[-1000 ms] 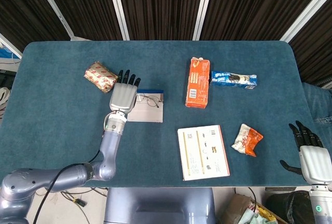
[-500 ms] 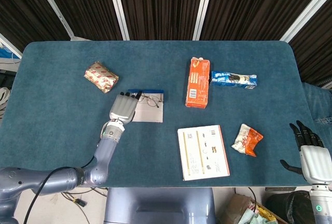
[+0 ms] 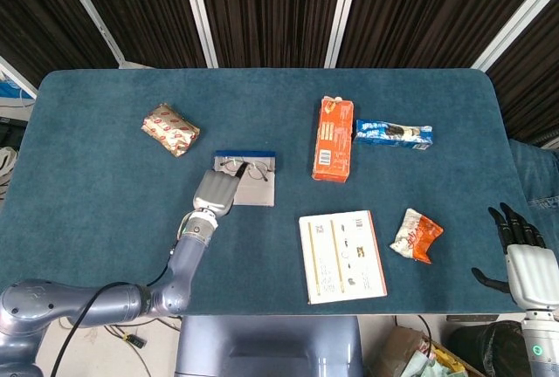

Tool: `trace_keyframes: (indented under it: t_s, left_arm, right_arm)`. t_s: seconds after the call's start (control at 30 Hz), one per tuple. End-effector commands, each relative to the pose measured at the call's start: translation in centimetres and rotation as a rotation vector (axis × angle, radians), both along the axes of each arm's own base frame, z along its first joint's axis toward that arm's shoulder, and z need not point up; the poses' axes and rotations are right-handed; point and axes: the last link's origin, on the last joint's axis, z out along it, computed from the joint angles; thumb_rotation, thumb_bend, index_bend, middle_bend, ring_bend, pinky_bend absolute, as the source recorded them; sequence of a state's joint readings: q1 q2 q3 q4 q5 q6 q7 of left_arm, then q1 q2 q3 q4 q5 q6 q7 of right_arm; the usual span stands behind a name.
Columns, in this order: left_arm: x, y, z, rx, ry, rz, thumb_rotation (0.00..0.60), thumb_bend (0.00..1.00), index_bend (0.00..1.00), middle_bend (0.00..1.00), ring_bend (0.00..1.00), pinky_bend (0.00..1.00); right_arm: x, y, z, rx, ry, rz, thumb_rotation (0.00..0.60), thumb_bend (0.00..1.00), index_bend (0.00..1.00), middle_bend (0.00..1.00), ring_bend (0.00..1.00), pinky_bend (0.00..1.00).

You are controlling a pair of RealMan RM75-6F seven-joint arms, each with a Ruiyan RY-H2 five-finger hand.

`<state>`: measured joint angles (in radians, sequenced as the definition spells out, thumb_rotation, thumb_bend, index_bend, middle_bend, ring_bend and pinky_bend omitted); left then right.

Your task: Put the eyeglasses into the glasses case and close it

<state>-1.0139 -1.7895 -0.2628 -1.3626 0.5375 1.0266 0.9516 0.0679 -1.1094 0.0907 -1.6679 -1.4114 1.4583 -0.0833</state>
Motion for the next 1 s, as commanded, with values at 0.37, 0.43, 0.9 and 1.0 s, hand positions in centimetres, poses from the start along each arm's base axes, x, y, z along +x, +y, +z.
trace_keyframes:
  t_s: [0.37,0.43,0.9,1.0]
  left_arm:
    - [-0.4,1.0,-1.7,0.030,0.028,0.035,0.600,0.45,0.00,0.56,0.43,0.45]
    - [-0.4,1.1,-1.8,0.034,0.029,0.039,0.600,0.45,0.00,0.57,0.43,0.45]
    - [-0.1,1.2,-2.8,0.036,0.043,0.049,0.600,0.45,0.00,0.57,0.44,0.46]
    - [-0.1,1.3,-2.9,0.043,0.045,0.058,0.600,0.45,0.00,0.58,0.44,0.46]
  right_arm:
    - [0.0,-0.1,0.1,-0.004,-0.001,-0.004,0.600,0.23,0.06,0.03,0.10,0.16]
    - [0.0,-0.1,0.1,-0.004,-0.001,-0.004,0.600,0.23,0.06,0.03,0.10,0.16]
    - [0.0,-0.1,0.1,-0.004,-0.002,-0.005,0.600,0.24,0.06,0.03,0.10,0.16]
    - [0.0,-0.1,0.1,-0.005,-0.003,-0.004,0.600,0.24,0.06,0.03,0.10,0.16]
